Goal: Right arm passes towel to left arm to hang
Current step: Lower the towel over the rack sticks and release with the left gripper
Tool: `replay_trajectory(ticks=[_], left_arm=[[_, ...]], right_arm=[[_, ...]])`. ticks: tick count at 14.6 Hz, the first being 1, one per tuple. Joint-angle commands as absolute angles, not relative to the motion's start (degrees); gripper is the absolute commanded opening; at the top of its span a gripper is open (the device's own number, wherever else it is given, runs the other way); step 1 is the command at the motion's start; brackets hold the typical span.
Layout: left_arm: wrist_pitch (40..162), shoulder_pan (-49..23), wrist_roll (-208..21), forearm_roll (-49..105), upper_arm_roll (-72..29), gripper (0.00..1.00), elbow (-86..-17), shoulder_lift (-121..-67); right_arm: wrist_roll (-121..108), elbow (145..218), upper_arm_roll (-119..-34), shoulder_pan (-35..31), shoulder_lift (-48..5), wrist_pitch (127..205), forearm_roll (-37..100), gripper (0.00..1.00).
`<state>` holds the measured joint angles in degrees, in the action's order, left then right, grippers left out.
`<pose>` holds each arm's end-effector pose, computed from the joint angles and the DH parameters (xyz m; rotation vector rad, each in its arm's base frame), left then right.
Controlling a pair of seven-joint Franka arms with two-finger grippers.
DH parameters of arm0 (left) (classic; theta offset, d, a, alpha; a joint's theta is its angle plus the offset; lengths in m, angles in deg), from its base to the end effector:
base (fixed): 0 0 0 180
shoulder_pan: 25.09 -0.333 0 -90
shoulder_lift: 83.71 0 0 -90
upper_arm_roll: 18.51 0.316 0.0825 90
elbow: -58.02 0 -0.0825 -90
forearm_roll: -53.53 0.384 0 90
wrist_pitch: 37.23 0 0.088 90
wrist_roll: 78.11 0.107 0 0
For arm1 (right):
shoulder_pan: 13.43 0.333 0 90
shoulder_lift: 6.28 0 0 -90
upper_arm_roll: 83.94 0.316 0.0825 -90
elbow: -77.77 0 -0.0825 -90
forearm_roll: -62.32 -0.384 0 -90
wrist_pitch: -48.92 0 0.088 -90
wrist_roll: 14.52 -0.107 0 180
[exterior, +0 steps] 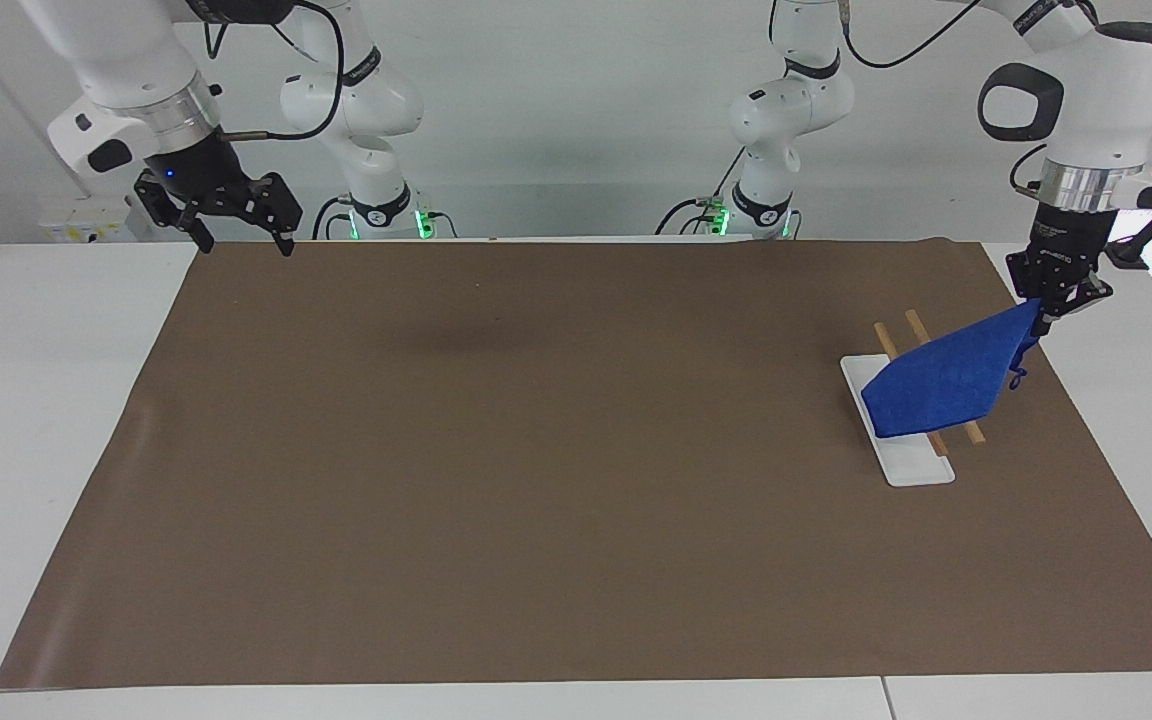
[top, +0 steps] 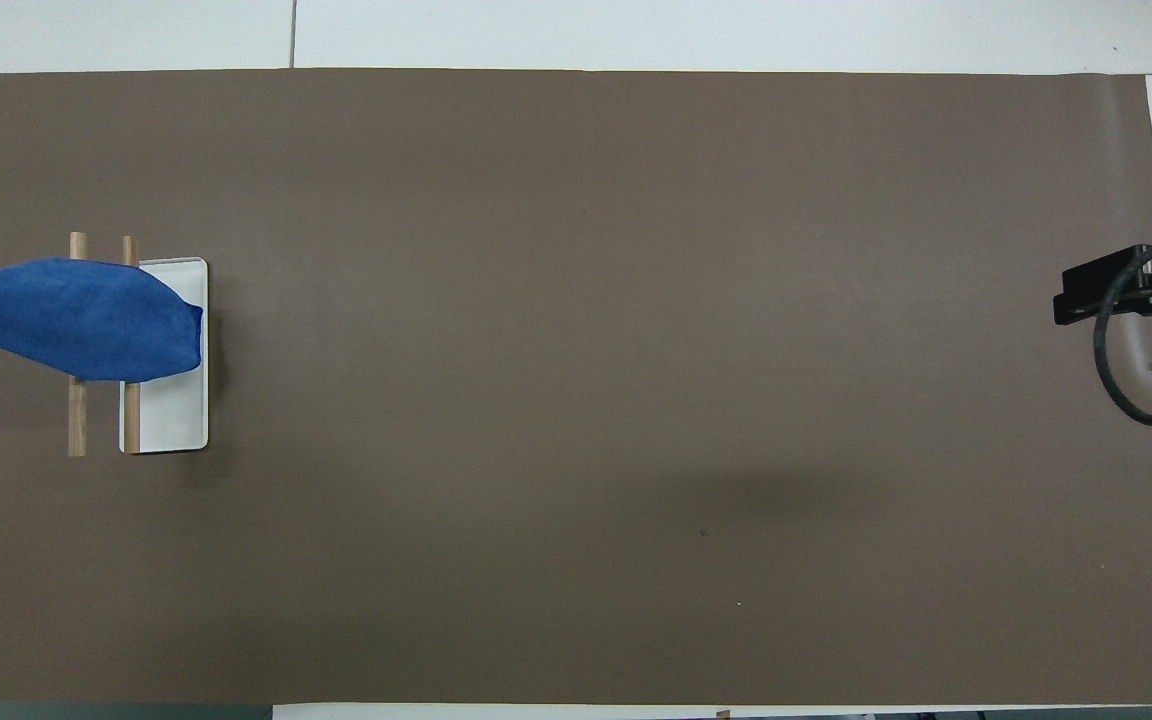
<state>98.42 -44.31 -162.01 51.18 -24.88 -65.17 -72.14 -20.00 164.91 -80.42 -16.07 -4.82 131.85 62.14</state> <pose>0.5166 0.1140 0.5318 1.8705 2.1495 0.4822 0.5338 0.0091 0.6511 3.1371 -0.1256 -0.0755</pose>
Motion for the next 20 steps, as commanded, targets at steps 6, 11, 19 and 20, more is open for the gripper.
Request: replay_trajectory(ticks=[6, 11, 19, 20], left_arm=[[105.3, -48.9, -161.3, 52.2, -25.0, 0.0, -72.7, -71.8], [108.8, -50.5, -161.3, 52.2, -25.0, 0.0, -72.8, -76.4], [113.8, -51.3, -161.6, 52.2, -25.1, 0.0, -75.7, -79.6], [113.5, -51.1, -161.6, 52.1, -25.1, 0.0, -75.7, -79.6]], right_arm=[[-18.7, 165.3, -80.2, -16.8, -4.3, 131.0, 61.1, 1.0], [-18.6, 165.3, -80.2, -16.8, -4.3, 131.0, 61.1, 1.0], [-18.7, 165.3, -80.2, -16.8, -4.3, 131.0, 61.1, 1.0], [-18.6, 165.3, -80.2, -16.8, -4.3, 131.0, 61.1, 1.0]])
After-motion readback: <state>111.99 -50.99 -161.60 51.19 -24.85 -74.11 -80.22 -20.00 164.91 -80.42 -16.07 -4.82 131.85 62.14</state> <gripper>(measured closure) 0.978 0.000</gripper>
